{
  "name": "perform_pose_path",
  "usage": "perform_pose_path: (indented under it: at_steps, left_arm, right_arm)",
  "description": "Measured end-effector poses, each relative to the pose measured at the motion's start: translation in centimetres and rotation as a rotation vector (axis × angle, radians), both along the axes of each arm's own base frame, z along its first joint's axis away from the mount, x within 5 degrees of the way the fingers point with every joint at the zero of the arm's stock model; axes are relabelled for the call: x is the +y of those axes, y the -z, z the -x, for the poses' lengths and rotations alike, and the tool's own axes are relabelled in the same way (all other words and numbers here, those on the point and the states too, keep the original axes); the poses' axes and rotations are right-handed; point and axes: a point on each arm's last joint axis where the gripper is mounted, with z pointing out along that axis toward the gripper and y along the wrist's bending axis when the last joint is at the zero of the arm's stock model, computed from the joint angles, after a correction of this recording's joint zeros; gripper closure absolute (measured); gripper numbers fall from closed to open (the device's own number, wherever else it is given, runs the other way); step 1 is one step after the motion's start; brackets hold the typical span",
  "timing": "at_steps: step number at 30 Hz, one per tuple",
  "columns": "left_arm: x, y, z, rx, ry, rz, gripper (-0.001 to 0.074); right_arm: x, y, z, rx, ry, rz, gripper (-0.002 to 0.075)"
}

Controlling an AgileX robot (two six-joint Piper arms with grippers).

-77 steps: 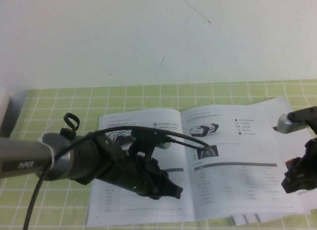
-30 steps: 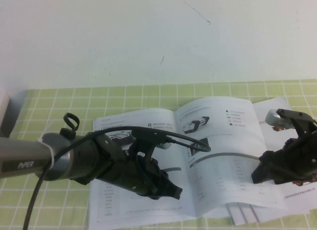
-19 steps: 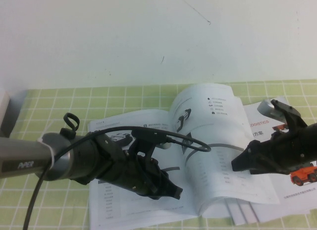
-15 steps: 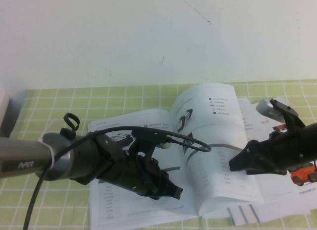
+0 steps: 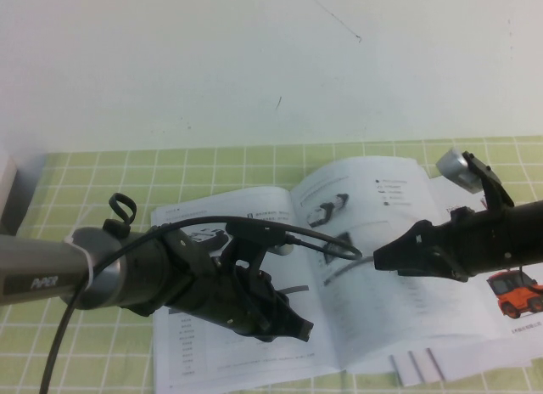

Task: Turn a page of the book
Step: Open the closed book

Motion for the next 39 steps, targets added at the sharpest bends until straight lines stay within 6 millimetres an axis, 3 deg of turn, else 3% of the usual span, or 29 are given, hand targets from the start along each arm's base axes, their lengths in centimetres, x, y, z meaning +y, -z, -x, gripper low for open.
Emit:
perform_pose_path:
  at_steps: [9,15,21,24,26,29,32,35,39]
  left_arm:
    - [0.0,0.0,0.0,0.002,0.001,0.001,0.0738]
    - [0.0,0.0,0.0,0.004,0.003,0.002,0.0738]
    - [0.0,0.0,0.0,0.003,0.005,0.001,0.0738]
    - [0.0,0.0,0.0,0.003,0.005,0.001,0.0738]
    - [0.0,0.0,0.0,0.003,0.005,0.001,0.0738]
    - [0.0,0.0,0.0,-0.001,0.006,-0.001,0.0738]
    - [0.0,0.0,0.0,-0.002,0.008,-0.002,0.0738]
    - [0.0,0.0,0.0,-0.006,0.014,-0.003,0.0738]
    - [0.0,0.0,0.0,-0.008,0.017,-0.004,0.0738]
  right_arm:
    - [-0.2,0.1,-0.3,-0.036,0.019,0.029,0.0288]
    - [-1.9,0.2,-0.6,-0.017,-0.012,0.094,0.0340]
    - [-3.5,-0.9,-1.3,0.036,-0.135,0.277,0.0457]
    - [-4.0,-1.6,-1.6,0.057,-0.215,0.411,0.0558]
    - [-3.9,-1.8,-1.6,0.076,-0.263,0.531,0.0648]
    - [-3.1,-1.7,-1.3,0.093,-0.305,0.709,0.0704]
    - [-2.0,-1.6,-1.4,0.061,-0.289,0.785,0.0718]
    - [-1.3,-1.5,-1.8,0.024,-0.233,0.753,0.0720]
    - [-2.0,-1.6,-2.3,0.040,-0.173,0.695,0.0662]
